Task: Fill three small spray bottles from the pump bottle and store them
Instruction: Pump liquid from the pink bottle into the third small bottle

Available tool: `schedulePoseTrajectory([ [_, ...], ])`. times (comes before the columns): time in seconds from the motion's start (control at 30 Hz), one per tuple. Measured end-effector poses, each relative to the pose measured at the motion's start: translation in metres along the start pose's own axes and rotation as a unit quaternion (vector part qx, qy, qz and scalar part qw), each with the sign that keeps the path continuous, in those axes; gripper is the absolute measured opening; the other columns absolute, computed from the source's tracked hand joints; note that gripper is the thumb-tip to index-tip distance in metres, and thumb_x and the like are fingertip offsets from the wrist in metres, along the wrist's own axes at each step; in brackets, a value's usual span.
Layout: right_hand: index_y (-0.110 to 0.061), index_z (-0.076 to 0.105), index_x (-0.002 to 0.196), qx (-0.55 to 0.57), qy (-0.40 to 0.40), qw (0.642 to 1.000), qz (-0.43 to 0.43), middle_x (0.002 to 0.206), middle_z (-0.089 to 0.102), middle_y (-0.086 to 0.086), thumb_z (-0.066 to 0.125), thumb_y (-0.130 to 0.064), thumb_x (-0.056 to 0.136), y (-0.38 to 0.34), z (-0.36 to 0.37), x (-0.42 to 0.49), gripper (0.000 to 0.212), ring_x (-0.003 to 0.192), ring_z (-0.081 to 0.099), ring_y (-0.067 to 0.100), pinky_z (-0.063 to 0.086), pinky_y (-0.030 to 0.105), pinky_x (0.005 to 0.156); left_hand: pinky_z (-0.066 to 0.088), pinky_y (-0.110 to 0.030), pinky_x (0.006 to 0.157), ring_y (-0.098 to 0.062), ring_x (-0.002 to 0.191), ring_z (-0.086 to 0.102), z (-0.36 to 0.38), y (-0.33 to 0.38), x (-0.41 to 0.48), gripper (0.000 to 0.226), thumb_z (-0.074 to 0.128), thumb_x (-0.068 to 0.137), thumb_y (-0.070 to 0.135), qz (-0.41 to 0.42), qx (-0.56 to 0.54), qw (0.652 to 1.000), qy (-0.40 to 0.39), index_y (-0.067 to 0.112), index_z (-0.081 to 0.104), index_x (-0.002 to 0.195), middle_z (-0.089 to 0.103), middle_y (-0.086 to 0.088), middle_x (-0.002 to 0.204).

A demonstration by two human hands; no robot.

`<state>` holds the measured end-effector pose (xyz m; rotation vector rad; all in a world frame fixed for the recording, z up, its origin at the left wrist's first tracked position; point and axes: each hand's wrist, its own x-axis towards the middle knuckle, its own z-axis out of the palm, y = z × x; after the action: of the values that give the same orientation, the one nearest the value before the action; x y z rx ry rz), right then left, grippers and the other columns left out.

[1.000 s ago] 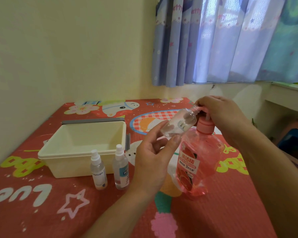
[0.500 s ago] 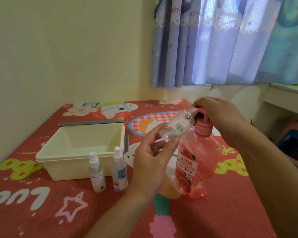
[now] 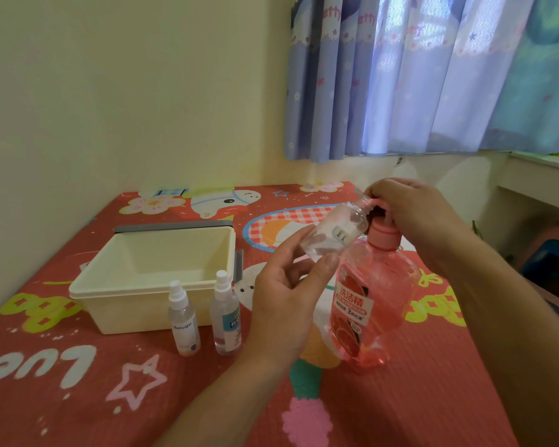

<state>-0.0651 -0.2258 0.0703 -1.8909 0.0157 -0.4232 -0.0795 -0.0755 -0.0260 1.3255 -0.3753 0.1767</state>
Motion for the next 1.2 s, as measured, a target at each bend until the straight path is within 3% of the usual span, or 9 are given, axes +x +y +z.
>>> schedulePoseTrajectory([
  [0.33,-0.011,0.06,0.065,-0.012,0.002,1.0,-0.006,0.04,0.055,-0.011,0.044,-0.006,0.095,-0.001,-0.001,-0.001,0.034,0.037,0.048,-0.002,0.036,0.009,0.04,0.055,-0.02,0.077,-0.003,0.088,0.069,0.001,0.001,0.001,0.049,0.07,0.07,0.034,0.003,-0.006,1.0,0.003,0.031,0.063,0.118,0.075,0.015,0.095],
  [0.63,-0.012,0.063,0.066,-0.032,-0.013,0.999,-0.001,0.044,0.06,-0.011,0.044,-0.009,0.095,0.001,-0.001,-0.001,0.034,0.04,0.049,-0.002,0.038,0.009,0.042,0.056,-0.026,0.084,-0.006,0.092,0.069,-0.001,-0.001,0.0,0.046,0.071,0.072,0.032,0.001,0.001,1.0,0.013,0.032,0.063,0.117,0.075,0.012,0.099],
  [0.77,-0.011,0.063,0.065,-0.022,-0.01,1.0,-0.009,0.044,0.059,-0.011,0.045,-0.007,0.094,0.003,-0.002,0.0,0.034,0.039,0.049,-0.001,0.038,0.01,0.042,0.056,-0.025,0.083,-0.006,0.093,0.069,-0.002,-0.003,0.0,0.043,0.071,0.08,0.023,0.001,0.007,1.0,0.009,0.028,0.062,0.122,0.075,0.012,0.099],
  [0.93,-0.016,0.066,0.054,0.019,-0.003,1.0,-0.003,0.048,0.062,-0.006,0.047,-0.007,0.093,0.006,0.0,0.003,0.044,0.044,0.053,0.003,0.043,0.022,0.055,0.055,-0.021,0.08,-0.003,0.09,0.069,-0.002,-0.004,0.001,0.04,0.07,0.08,0.023,0.001,0.006,1.0,0.005,0.032,0.062,0.118,0.075,0.015,0.096],
  [1.07,-0.013,0.066,0.063,0.027,0.001,1.0,-0.009,0.052,0.064,-0.002,0.047,-0.008,0.092,0.009,0.002,0.006,0.035,0.049,0.056,0.009,0.045,0.029,0.061,0.056,-0.027,0.087,-0.007,0.095,0.069,-0.003,-0.004,0.002,0.045,0.074,0.077,0.027,0.003,0.002,1.0,0.006,0.031,0.062,0.12,0.074,0.013,0.101],
  [1.2,-0.012,0.069,0.078,0.154,-0.007,0.988,0.001,0.075,0.066,0.008,0.048,-0.008,0.094,0.015,0.002,0.006,0.027,0.052,0.059,0.012,0.048,0.02,0.051,0.055,-0.022,0.082,-0.005,0.091,0.069,-0.001,-0.003,0.001,0.047,0.071,0.075,0.027,0.005,-0.006,1.0,0.005,0.028,0.062,0.121,0.075,0.013,0.098],
])
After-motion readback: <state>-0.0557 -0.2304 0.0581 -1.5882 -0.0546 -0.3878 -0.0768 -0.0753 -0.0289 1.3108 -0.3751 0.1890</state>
